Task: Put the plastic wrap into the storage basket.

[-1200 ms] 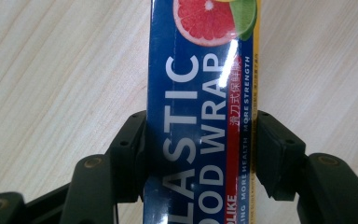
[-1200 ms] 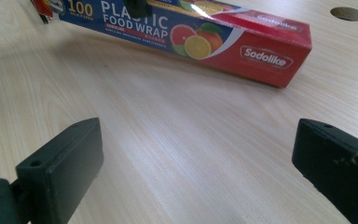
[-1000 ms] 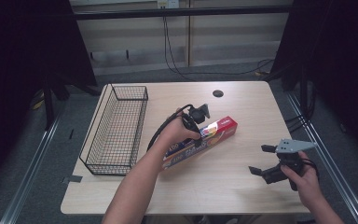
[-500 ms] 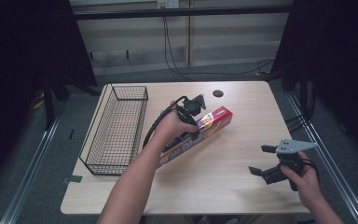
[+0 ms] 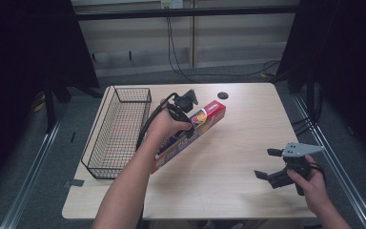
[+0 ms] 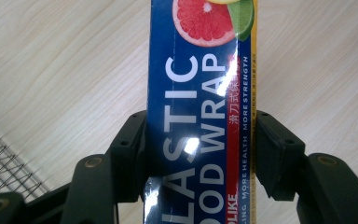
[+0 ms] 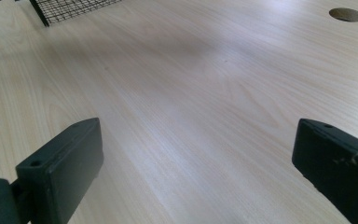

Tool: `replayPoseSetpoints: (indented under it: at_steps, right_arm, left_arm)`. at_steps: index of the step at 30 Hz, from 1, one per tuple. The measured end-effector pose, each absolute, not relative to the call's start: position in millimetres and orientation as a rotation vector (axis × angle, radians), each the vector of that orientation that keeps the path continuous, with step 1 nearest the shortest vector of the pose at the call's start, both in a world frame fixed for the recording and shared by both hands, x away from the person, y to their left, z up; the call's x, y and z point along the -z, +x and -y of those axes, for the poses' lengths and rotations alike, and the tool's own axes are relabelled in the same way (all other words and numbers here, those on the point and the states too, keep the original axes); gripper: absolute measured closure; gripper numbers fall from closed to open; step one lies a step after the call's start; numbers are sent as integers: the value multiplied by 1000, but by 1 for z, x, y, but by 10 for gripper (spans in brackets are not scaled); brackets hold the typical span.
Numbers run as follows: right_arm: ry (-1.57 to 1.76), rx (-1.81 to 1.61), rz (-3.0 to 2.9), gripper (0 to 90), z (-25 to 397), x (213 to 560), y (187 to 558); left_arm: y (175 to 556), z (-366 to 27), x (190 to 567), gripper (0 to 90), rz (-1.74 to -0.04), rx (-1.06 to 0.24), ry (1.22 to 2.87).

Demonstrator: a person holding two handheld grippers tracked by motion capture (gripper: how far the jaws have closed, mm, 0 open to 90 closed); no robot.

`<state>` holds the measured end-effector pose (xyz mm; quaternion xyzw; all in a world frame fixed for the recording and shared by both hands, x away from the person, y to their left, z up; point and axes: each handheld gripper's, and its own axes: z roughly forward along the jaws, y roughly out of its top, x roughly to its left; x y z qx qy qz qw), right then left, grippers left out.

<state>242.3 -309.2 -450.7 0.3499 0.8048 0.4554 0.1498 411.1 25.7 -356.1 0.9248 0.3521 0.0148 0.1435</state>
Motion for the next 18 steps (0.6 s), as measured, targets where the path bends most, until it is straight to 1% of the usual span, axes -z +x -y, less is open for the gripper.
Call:
replayPoseSetpoints:
  at_steps: [18]
  right_arm:
    - [1006, -1308, -2314, 16, 308, 451, 242]
  left_arm:
    - [410, -57, 340, 436, -1170, -92, 2609]
